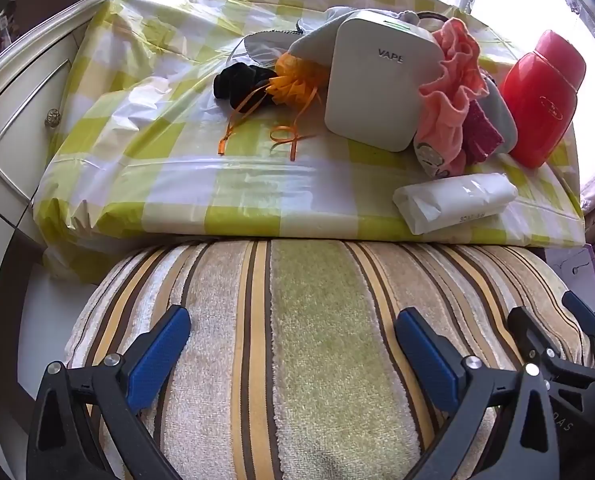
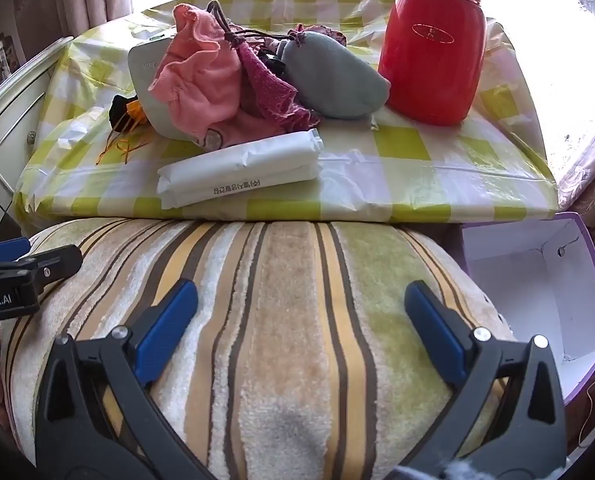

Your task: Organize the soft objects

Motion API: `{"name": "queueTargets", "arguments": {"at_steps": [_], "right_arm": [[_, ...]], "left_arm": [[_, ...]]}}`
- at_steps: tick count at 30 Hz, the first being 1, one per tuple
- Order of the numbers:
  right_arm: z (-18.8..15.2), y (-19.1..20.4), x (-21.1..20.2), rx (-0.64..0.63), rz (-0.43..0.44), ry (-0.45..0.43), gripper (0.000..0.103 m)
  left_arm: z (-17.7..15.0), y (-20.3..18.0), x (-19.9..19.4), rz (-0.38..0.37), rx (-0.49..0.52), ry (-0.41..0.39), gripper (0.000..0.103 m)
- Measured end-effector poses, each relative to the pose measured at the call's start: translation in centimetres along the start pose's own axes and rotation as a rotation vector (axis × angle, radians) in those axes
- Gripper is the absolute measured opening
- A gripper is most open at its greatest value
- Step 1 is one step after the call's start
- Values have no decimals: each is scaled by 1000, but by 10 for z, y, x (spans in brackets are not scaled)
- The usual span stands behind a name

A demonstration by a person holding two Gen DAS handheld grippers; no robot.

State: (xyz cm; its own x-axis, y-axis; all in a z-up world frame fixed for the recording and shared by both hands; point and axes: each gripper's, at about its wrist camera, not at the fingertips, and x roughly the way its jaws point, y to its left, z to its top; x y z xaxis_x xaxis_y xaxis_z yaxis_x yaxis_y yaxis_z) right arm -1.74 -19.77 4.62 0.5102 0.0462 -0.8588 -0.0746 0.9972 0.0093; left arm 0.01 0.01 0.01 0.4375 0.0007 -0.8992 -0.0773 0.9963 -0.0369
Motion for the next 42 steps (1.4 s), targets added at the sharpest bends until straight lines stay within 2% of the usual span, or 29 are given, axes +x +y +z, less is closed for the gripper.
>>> {"name": "queueTargets", "arguments": {"at_steps": [12,28,32,34,42], "right_arm": [[6,-2,1,11,7,63,103],[3,-1,0,12,1,36,103],[4,2,-1,-17,-10,52,103],[0,0,-2,-3,-1,26,103],[4,-2,-2,1,6,42,103]], "left_arm": [[-2,3,0,-3,-9,-4,103],[-1,0,-3,5,-10,-22,103],[-2,0,-4,9,-5,-36,103],[-2,0,-4,12,-3,-34,103],[-1,0,-4,28,3,-17,103]]}}
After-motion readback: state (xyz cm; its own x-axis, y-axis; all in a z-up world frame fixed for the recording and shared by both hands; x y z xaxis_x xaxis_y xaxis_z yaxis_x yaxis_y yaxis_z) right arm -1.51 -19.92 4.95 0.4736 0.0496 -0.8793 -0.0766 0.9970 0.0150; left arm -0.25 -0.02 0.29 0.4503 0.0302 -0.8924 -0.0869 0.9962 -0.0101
